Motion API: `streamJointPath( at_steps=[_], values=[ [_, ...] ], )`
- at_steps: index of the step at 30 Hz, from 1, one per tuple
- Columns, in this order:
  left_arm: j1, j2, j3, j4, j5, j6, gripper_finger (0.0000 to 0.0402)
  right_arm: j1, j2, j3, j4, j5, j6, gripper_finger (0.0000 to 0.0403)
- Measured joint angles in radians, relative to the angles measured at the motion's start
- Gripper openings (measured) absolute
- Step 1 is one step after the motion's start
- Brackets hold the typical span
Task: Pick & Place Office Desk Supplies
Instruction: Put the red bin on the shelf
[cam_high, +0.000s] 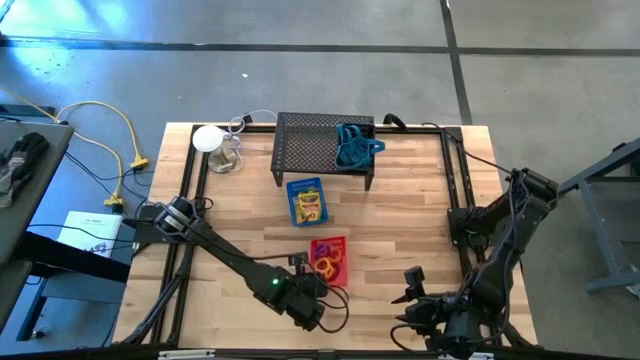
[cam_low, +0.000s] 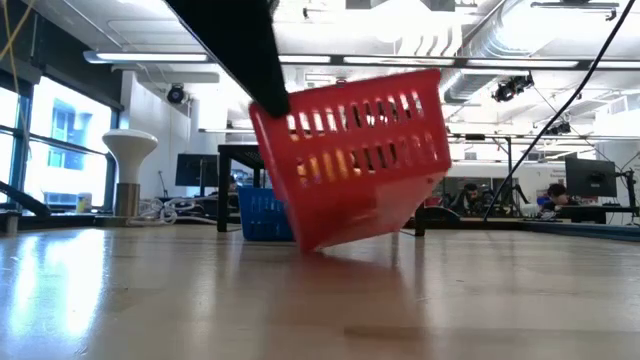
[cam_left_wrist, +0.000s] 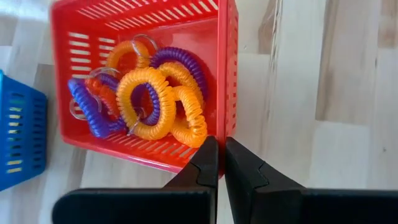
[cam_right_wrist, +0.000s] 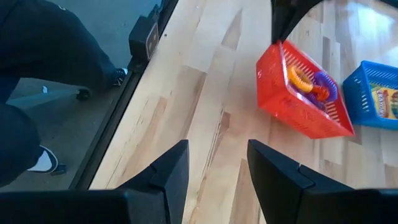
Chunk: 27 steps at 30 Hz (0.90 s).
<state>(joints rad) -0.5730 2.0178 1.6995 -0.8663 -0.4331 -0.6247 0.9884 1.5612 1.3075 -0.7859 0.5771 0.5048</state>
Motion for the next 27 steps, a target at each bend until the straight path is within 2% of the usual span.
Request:
streamJointPath(
  at_steps=[10,19,27],
  values=[
    [-0.009,0.0,0.078,-0.193,0.0,0.002,0.0003,0.0,0.0,-0.1,0.185,-0.003,0.003,0.0151],
    [-0.012,0.0,0.083,-0.251,-0.015,0.029,0.0003,0.007,0.0,-0.111,0.193,-0.003,0.078,0.0151],
    [-0.049,0.001,0.162,-0.338,-0.085,0.108,0.0003,0.027,0.0,-0.111,0.206,0.028,0.108,0.0151]
  ],
)
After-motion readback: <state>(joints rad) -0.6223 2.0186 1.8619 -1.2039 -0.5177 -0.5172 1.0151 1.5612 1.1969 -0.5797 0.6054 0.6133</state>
